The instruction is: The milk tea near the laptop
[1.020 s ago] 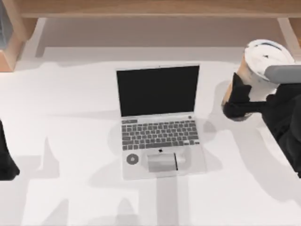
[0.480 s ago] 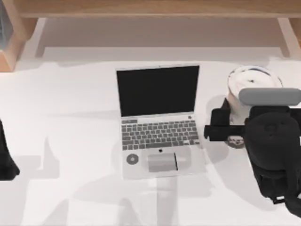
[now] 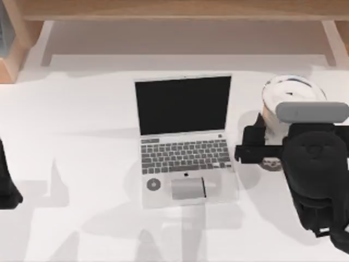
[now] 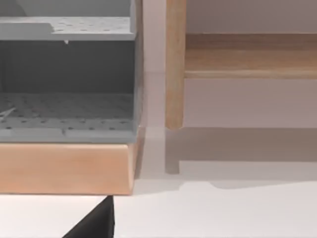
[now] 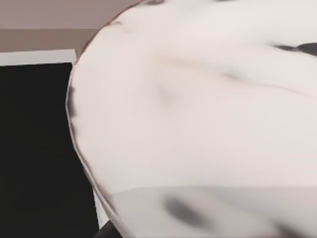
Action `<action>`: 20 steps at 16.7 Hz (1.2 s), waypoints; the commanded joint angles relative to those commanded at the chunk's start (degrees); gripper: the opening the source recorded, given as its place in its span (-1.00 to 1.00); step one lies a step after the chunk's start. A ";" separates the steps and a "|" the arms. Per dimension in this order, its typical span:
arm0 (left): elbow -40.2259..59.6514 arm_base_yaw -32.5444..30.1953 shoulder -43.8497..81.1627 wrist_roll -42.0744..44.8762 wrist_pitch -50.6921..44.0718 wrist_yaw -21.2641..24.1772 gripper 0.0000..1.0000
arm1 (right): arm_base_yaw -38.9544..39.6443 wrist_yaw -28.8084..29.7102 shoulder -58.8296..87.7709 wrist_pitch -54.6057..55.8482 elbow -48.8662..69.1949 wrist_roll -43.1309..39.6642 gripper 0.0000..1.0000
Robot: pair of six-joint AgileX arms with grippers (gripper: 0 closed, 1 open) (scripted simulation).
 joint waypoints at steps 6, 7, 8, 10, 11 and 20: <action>0.00 0.00 0.00 0.00 0.00 0.00 1.00 | 2.23 -0.27 -0.48 6.67 0.17 -1.09 -1.00; 0.00 0.00 0.00 0.00 0.00 0.00 1.00 | 2.40 -0.13 -0.26 7.80 0.34 -1.27 -1.00; 0.00 0.00 0.00 0.00 0.00 0.00 1.00 | 2.50 0.01 0.08 8.88 0.51 -1.36 -1.00; 0.00 0.00 0.00 0.00 0.00 0.00 1.00 | 2.41 0.19 1.02 10.76 0.67 -1.25 -1.00; 0.00 0.00 0.00 0.00 0.00 0.00 1.00 | 2.23 0.25 1.65 11.45 0.60 -1.07 -1.00; 0.00 0.00 0.00 0.00 0.00 0.00 1.00 | -0.27 0.61 7.81 9.71 -2.63 0.04 -1.00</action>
